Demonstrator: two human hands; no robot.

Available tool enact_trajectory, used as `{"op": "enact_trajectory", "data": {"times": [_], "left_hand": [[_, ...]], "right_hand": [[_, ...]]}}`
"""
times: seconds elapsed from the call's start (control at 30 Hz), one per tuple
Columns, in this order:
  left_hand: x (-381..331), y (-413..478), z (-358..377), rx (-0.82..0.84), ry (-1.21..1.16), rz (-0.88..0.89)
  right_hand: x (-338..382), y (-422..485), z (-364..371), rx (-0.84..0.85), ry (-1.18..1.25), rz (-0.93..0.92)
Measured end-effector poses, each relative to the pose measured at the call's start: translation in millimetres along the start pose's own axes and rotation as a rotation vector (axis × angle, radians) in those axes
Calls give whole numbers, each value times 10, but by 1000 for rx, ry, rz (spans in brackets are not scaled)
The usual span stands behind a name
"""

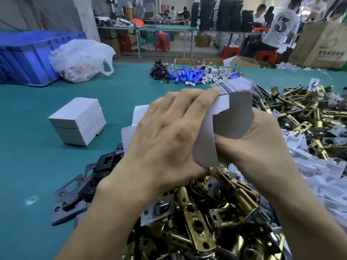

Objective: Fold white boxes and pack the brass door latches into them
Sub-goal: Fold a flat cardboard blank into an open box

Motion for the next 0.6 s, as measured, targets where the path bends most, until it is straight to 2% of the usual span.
{"op": "enact_trajectory", "data": {"times": [0.13, 0.27, 0.37, 0.5, 0.6], "left_hand": [[51, -23, 54, 26, -83, -66], [100, -38, 78, 110, -185, -141], [165, -36, 53, 173, -169, -200], [171, -38, 10, 78, -111, -146], [156, -37, 12, 13, -44, -94]], "right_hand": [[-120, 29, -6, 3, -11, 67], [-174, 38, -28, 52, 98, 124], [-176, 34, -24, 80, 180, 141], [-205, 52, -23, 92, 164, 182], [-177, 55, -51, 126, 114, 148]]}}
Point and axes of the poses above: each hand's wrist, its own y-axis towards the middle knuckle, its own z-axis out of the palm, x = y × z, the point moved 1 cm from there along y, towards the middle knuckle, and after that the axes turned 12 degrees about -y, right-handed, at the moved point
